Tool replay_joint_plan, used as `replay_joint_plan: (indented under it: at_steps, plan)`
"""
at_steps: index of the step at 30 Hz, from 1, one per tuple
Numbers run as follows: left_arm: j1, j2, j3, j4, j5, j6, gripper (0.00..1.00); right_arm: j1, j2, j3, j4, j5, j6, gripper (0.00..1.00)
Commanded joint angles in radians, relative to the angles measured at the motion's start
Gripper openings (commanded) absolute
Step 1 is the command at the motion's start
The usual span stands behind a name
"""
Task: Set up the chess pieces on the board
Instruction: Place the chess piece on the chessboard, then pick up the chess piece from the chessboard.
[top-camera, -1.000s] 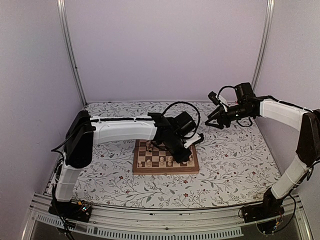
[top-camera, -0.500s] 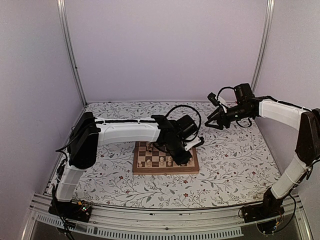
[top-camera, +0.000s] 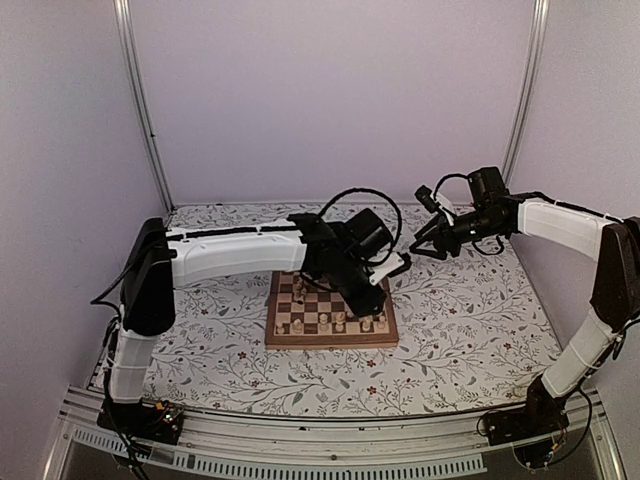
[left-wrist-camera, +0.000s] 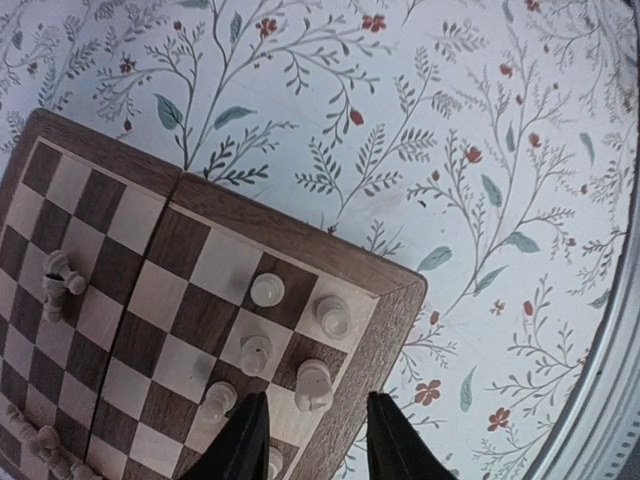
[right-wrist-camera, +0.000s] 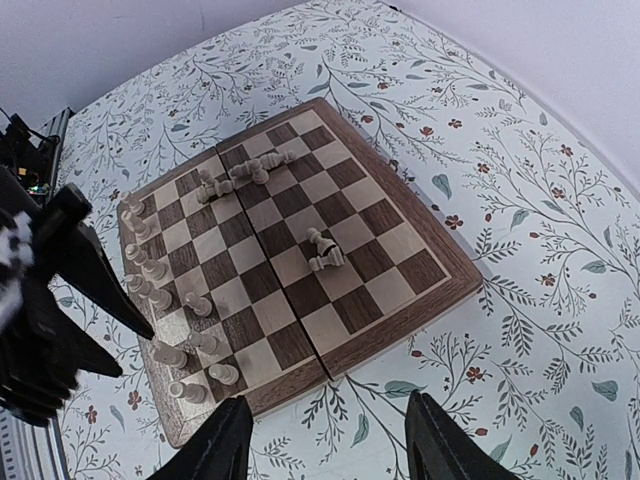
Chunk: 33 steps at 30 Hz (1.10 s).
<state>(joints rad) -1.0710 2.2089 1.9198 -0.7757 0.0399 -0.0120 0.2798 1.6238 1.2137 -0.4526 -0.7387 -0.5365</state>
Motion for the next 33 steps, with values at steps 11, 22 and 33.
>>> replay_joint_plan:
  at_steps: [11,22,33]
  plan:
    - [0.205,-0.067,-0.046,0.129,-0.006,-0.031,0.43,-0.007,0.014,-0.009,-0.018,-0.009,-0.008,0.55]
    - [0.255,0.08,0.06,0.113,0.085,0.119,0.42,-0.006,0.024,-0.012,-0.021,-0.01,-0.014,0.55]
    - [0.279,0.148,0.076,0.131,0.091,0.149,0.36,-0.005,0.038,-0.01,-0.027,-0.021,-0.02,0.55]
